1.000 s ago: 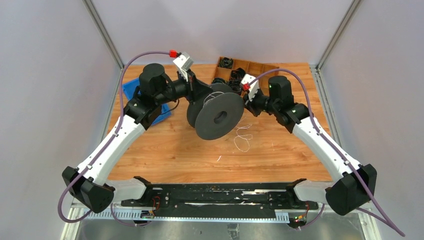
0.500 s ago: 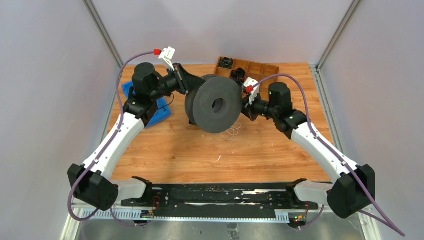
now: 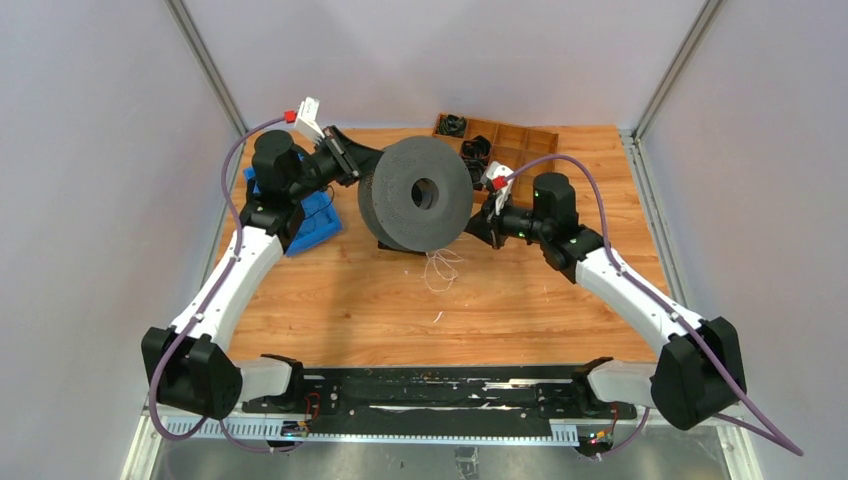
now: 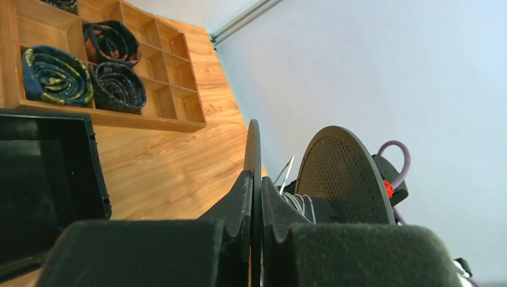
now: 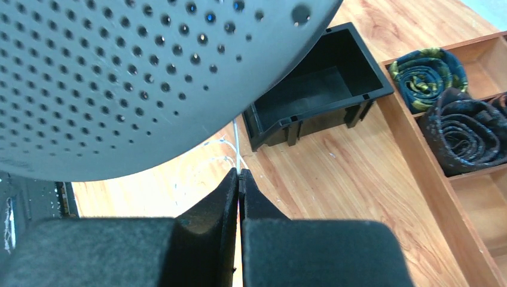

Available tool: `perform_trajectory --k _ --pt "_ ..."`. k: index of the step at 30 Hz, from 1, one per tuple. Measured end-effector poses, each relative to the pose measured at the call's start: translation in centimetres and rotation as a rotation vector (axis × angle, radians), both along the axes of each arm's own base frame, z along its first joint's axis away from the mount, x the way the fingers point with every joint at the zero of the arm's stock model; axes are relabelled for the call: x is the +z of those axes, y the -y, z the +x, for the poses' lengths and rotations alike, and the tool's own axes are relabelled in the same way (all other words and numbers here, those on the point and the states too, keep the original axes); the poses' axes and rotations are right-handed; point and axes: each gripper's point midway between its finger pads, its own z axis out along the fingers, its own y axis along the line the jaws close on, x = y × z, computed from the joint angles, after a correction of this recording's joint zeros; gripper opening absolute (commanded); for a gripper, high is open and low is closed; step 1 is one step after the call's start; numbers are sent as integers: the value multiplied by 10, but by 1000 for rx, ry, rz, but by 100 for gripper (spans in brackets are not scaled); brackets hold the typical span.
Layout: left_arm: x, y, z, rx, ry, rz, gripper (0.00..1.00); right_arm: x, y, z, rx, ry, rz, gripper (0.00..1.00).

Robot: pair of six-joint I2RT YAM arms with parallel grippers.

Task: Wrap the cables
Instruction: Wrap the cable around the cable reel.

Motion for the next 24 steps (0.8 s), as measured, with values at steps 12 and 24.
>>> perform_trajectory --k 12,24 --pt "-15 -29 16 97 -135 -103 0 -7 -32 -26 101 -58 69 1" --pt "-37 -48 25 171 -244 -156 0 -15 -77 -56 204 -56 36 1"
